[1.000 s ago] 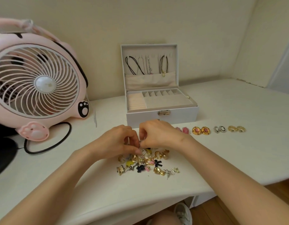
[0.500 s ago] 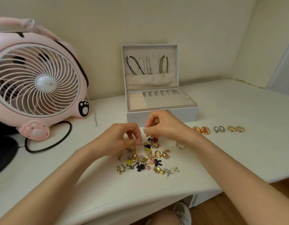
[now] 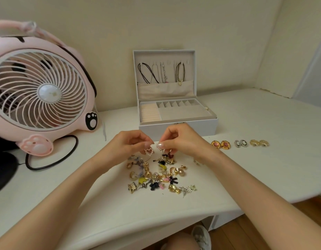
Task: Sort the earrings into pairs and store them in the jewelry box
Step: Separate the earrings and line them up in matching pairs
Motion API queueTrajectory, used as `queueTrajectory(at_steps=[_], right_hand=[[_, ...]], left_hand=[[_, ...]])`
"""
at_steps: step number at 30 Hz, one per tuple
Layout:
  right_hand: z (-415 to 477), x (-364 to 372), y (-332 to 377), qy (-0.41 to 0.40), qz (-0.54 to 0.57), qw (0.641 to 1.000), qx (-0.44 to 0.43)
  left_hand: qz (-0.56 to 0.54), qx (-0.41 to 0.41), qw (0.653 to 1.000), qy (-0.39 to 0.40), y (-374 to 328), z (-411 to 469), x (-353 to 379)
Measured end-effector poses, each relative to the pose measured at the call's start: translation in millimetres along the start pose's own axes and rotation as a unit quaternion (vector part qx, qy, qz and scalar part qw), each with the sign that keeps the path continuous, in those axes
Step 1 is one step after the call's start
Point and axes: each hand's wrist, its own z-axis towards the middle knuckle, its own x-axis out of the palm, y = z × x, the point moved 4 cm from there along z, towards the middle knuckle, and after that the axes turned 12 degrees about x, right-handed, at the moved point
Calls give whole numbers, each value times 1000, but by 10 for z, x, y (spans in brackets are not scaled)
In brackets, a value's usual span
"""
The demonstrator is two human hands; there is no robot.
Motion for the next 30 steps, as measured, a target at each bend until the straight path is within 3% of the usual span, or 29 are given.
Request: queueTrajectory(at_steps=[6, 11, 19, 30], right_hand=[[-41, 0, 2, 31, 32, 999, -10], [-142, -108, 5, -9, 22, 999, -34], [-389, -402, -117, -14, 76, 996, -36], [-493, -526, -325, -42, 30, 999, -15]], left_hand=[[-16, 2, 1000, -21, -9, 4, -24], [-53, 5, 998, -28, -82, 3, 43], [-53, 16, 998, 18, -273, 90, 287], [116, 15, 992, 40, -301, 102, 338]])
